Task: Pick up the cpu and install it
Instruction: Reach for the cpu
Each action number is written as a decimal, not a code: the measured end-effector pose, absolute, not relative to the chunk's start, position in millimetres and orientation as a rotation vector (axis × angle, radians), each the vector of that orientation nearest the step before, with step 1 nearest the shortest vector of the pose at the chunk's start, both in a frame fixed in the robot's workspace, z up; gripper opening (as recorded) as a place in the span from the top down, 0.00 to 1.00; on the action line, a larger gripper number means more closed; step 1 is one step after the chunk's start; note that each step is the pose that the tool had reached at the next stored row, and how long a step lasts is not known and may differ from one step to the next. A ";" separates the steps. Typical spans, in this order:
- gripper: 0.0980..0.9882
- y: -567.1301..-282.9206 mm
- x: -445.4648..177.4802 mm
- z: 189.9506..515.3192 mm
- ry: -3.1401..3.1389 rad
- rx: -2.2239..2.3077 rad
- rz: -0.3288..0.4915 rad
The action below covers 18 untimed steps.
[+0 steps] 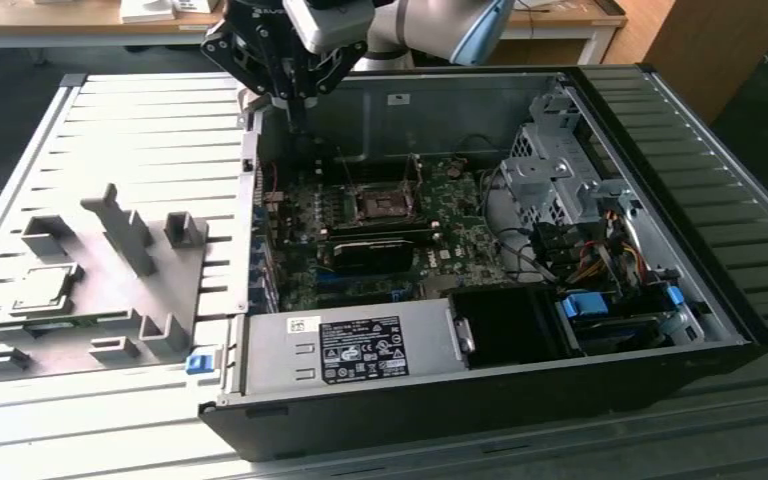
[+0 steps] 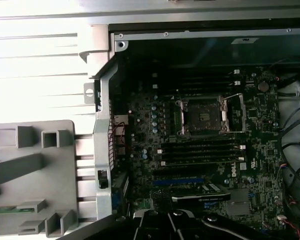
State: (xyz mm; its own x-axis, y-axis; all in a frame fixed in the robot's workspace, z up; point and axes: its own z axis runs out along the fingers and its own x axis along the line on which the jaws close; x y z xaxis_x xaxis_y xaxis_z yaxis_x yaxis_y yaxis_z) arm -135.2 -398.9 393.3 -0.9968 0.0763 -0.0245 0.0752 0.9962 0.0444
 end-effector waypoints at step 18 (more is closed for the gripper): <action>0.99 -398.9 -151.5 393.2 3.113 0.118 0.068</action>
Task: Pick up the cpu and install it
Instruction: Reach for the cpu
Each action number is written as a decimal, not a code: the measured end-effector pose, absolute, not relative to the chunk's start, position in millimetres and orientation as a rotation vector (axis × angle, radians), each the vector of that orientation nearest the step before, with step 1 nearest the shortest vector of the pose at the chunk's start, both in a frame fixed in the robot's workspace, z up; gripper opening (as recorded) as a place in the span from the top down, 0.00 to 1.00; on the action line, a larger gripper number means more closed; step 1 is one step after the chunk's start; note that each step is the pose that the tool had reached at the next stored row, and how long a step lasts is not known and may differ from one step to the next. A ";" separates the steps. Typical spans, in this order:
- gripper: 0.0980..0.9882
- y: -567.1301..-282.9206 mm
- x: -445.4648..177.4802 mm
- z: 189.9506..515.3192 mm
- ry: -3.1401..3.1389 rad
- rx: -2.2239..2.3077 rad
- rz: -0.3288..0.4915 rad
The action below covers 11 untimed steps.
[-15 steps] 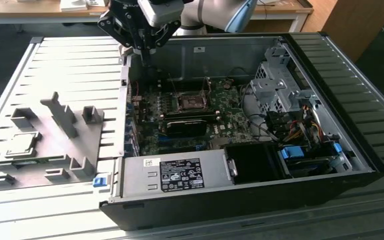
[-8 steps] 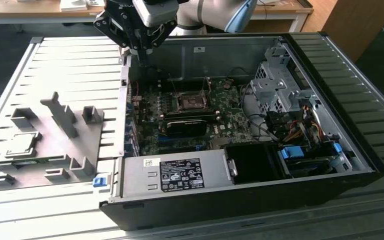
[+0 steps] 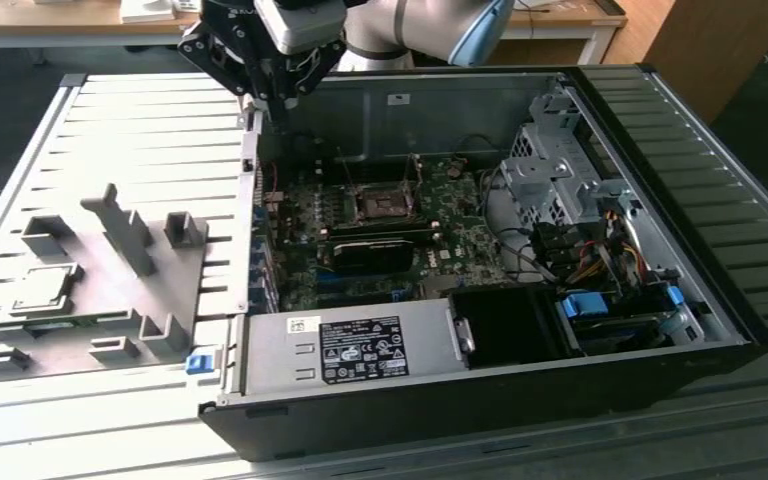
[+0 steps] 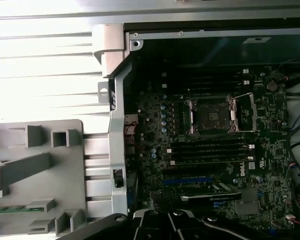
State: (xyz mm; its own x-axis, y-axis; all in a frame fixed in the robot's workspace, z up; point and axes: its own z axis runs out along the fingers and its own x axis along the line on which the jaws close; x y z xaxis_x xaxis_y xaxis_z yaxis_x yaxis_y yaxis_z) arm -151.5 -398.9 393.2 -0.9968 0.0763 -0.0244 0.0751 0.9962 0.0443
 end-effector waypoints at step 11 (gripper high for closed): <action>0.99 -399.0 -159.0 393.1 3.112 0.118 0.068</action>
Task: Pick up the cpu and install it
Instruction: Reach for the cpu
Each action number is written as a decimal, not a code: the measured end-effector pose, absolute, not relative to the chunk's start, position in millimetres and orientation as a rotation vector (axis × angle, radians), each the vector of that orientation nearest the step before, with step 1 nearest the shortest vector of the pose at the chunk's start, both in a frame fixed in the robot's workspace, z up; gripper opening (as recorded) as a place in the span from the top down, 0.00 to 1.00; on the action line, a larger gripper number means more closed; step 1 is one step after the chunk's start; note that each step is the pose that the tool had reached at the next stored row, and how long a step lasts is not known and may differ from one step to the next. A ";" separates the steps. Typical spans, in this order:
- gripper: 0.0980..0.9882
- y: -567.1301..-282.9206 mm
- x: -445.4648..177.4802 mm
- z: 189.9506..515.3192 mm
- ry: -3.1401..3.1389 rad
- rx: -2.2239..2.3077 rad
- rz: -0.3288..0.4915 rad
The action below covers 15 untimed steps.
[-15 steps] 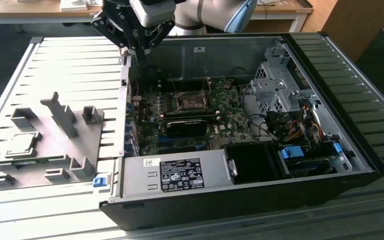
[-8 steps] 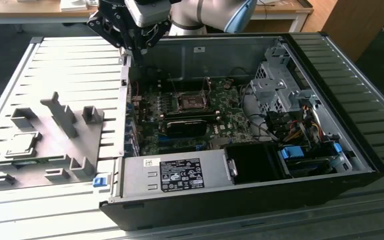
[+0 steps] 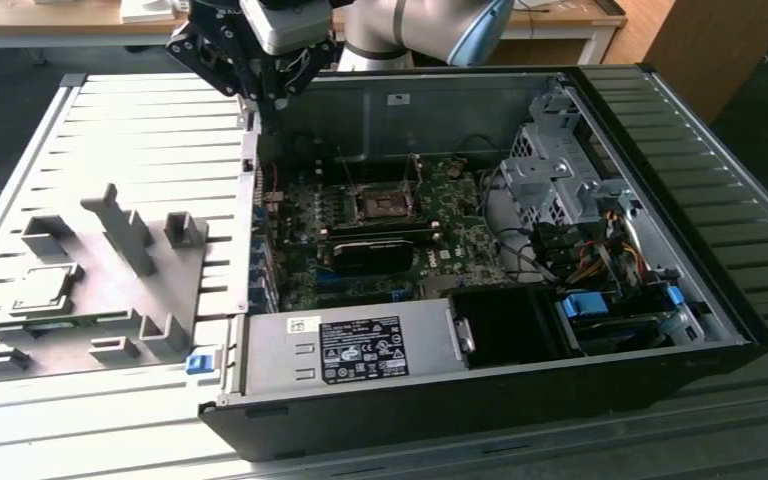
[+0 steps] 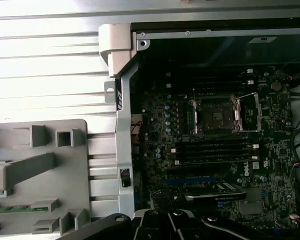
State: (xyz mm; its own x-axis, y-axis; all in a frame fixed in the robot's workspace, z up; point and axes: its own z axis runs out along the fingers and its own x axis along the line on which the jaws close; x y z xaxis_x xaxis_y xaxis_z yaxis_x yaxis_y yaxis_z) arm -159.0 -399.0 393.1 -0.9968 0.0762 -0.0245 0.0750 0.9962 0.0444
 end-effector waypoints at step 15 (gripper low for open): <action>0.99 -398.9 -168.8 393.1 3.112 0.118 0.068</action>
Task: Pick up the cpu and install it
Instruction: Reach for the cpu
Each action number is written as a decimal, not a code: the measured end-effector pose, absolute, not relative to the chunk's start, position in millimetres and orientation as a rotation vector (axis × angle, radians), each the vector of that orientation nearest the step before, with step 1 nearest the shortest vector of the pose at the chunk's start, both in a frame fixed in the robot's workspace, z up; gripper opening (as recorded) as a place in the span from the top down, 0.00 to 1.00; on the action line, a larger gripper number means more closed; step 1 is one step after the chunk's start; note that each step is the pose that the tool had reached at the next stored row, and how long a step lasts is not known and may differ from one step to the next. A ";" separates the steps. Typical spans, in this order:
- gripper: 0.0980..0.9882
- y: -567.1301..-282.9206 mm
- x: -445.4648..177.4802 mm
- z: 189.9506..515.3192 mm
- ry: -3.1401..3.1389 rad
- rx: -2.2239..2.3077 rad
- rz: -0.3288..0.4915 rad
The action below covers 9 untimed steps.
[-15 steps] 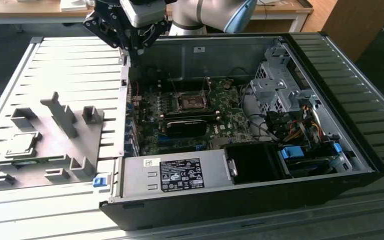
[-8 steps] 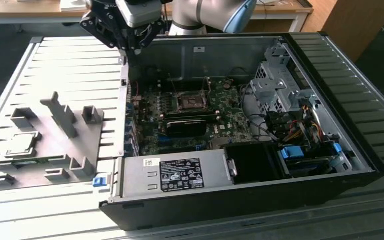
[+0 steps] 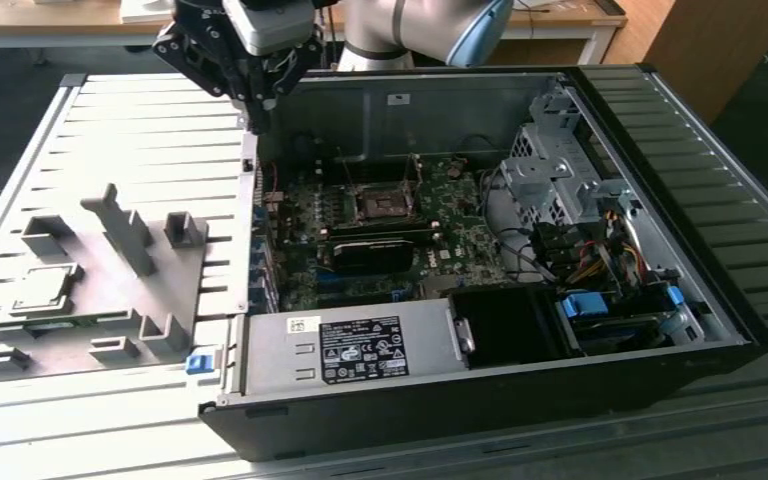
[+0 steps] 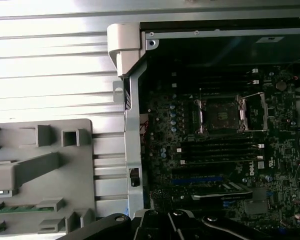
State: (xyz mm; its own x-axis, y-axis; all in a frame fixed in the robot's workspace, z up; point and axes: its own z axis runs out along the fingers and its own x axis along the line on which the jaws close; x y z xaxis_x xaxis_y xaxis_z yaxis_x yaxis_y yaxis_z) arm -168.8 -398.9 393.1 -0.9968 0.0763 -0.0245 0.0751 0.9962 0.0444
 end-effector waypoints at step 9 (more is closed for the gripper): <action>0.99 -398.9 -174.0 393.1 3.112 0.118 0.068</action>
State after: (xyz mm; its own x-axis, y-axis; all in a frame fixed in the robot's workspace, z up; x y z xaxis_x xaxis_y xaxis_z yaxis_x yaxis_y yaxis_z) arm -174.0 -398.9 393.1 -0.9968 0.0762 -0.0245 0.0751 0.9962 0.0444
